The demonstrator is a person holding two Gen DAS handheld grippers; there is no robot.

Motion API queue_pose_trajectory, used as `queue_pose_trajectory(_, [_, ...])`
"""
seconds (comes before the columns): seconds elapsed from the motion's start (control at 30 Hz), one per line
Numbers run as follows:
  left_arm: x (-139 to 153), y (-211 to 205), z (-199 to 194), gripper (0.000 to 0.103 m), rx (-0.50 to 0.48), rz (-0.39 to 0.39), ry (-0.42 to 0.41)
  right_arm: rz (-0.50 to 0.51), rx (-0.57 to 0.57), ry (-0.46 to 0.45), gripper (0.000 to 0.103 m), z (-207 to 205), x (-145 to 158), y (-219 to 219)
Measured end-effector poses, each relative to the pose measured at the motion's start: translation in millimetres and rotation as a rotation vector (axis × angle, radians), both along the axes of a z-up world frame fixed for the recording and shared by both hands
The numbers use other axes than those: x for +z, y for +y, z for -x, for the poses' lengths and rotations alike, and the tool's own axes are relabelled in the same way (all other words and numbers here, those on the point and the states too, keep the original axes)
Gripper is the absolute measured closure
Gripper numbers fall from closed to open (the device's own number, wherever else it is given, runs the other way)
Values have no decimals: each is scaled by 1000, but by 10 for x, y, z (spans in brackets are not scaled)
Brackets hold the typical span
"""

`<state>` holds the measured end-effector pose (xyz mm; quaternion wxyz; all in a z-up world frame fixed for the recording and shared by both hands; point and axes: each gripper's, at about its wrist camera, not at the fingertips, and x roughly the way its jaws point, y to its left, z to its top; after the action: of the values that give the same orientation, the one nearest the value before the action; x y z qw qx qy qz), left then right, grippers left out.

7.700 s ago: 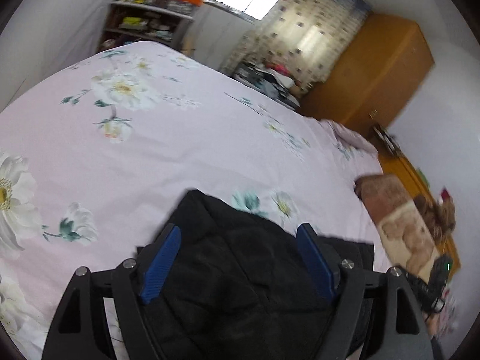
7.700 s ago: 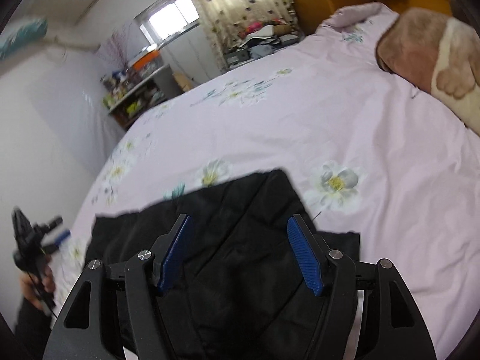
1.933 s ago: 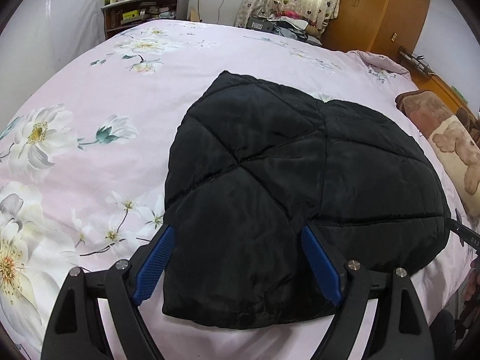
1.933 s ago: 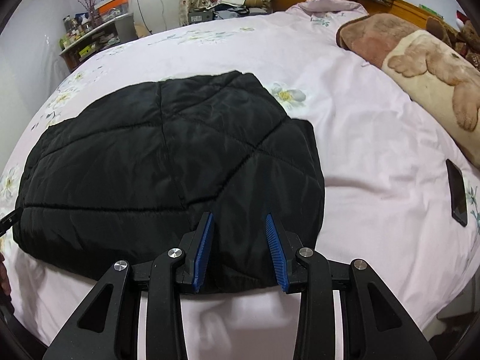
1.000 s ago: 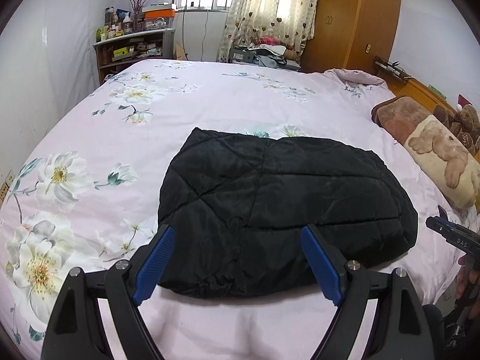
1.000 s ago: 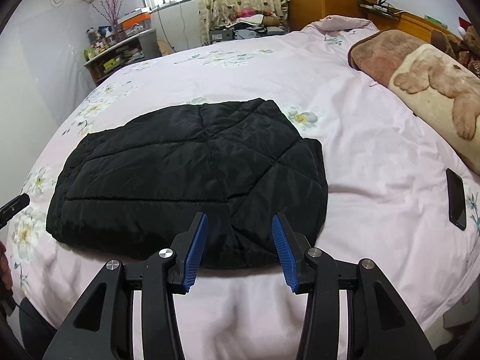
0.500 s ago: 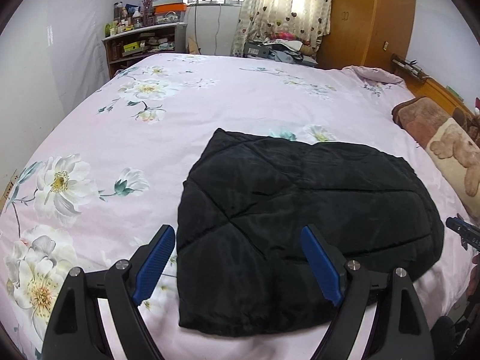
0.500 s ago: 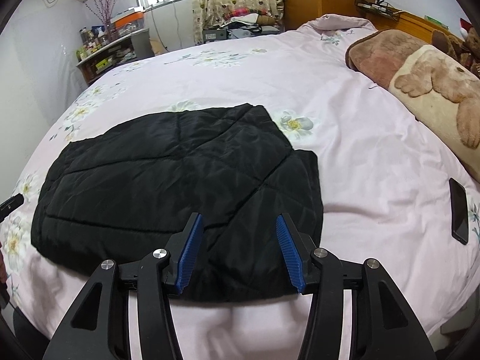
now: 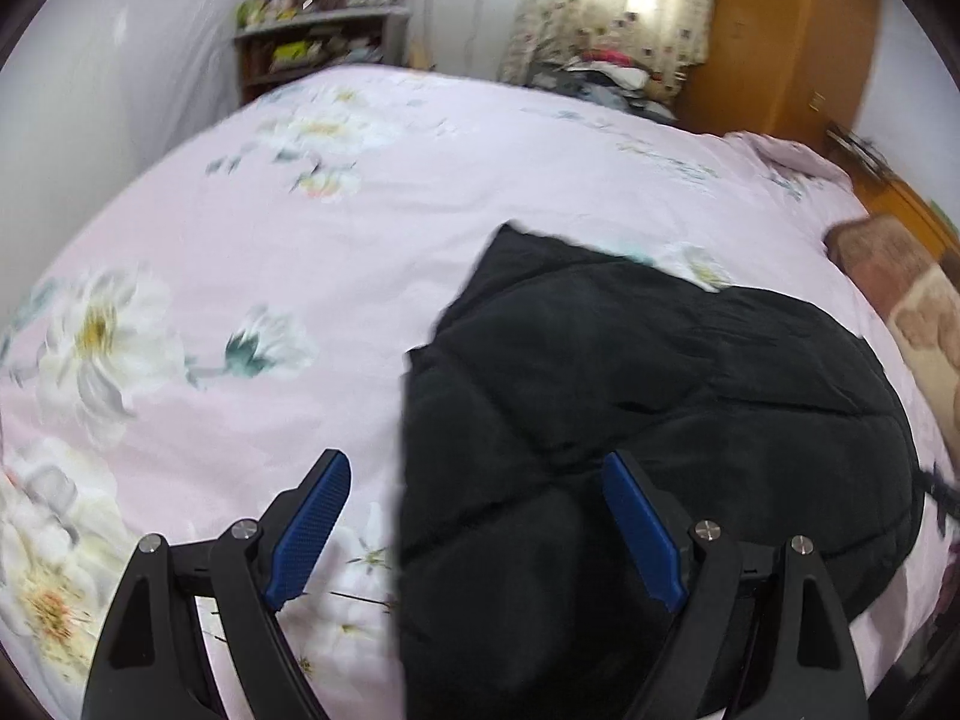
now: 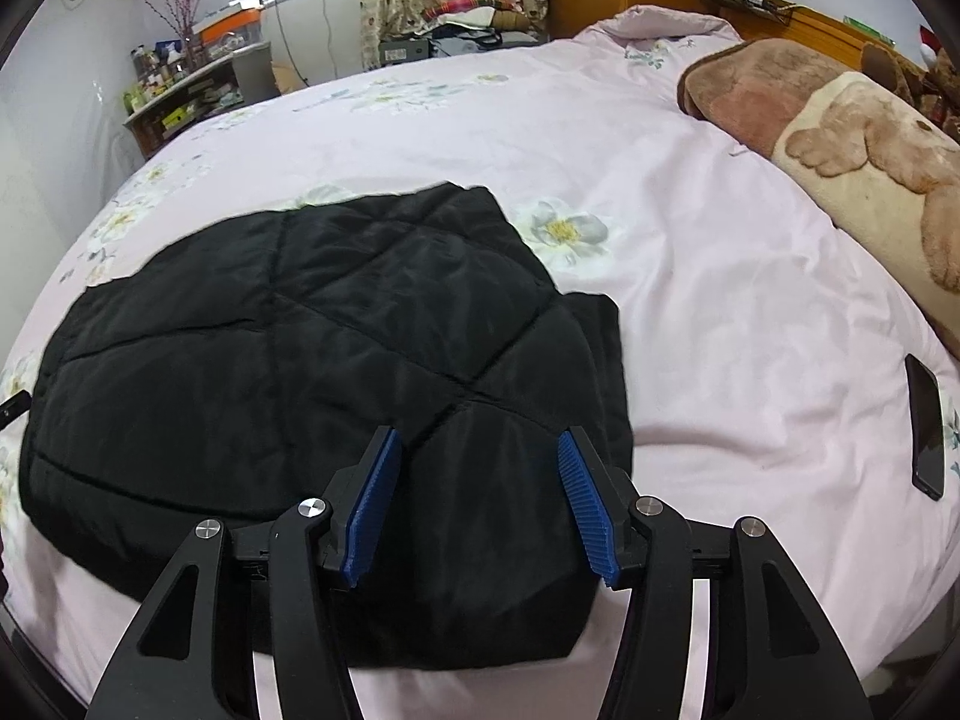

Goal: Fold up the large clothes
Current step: 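Close both tools on the folded edge of the black jacket, then lift the held edge and fold it over the jacket with both tools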

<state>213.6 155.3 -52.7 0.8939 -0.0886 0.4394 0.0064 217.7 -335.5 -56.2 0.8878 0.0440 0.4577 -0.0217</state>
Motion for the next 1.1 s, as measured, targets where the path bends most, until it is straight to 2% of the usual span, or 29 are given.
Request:
queue_pose_trajectory(0.17, [-199, 155, -74, 16, 0, 86, 31, -20, -19, 17, 38, -50, -115, -171])
queue_pose_trajectory(0.4, [-390, 114, -280, 13, -40, 167, 65, -167, -65, 58, 27, -143, -345, -498])
queue_pose_trajectory(0.57, [-492, 51, -401, 10, -71, 205, 75, -187, -36, 75, 26, -240, -421, -537])
queue_pose_trajectory(0.63, [-562, 106, -423, 7, -68, 252, 84, -214, -38, 82, 24, -288, -469, -581])
queue_pose_trajectory(0.7, [-621, 184, -385, 6, -56, 300, 92, -250, -44, 95, 21, -311, -520, -615])
queue_pose_trajectory(0.83, [-679, 240, -250, 6, -61, 341, 89, -277, -44, 106, 20, -272, -555, -630])
queue_pose_trajectory(1.1, [-732, 254, -222, 5, -64, 353, 81, -406, -54, 126, 20, -184, -699, -743])
